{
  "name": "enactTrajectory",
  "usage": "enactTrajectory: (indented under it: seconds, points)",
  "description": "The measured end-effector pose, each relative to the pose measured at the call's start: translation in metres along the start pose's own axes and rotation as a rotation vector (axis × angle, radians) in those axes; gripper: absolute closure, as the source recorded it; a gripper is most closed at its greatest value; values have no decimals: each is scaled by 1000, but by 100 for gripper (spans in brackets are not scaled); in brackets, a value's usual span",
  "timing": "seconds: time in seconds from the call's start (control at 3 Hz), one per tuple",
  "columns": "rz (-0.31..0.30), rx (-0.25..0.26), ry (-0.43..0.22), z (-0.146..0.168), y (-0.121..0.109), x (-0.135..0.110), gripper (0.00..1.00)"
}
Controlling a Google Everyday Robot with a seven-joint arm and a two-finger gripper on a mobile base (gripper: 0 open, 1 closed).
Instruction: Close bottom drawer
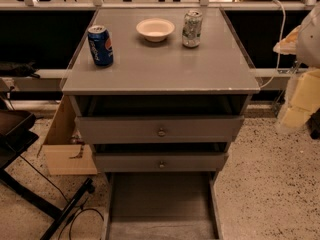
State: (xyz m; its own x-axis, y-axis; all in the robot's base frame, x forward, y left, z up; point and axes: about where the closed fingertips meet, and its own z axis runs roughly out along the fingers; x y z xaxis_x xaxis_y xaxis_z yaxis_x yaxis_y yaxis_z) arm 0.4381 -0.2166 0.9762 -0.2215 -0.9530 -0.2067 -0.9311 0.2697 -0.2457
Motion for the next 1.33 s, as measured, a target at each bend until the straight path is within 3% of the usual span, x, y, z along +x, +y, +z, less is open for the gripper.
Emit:
enactTrajectory:
  seconds: [0.67, 1.0, 1.33]
  points:
    - [8, 7, -7, 12, 3, 0, 0]
    - [15, 11, -56, 36, 26, 2, 0]
    - [62, 32, -82, 78, 60, 20, 0]
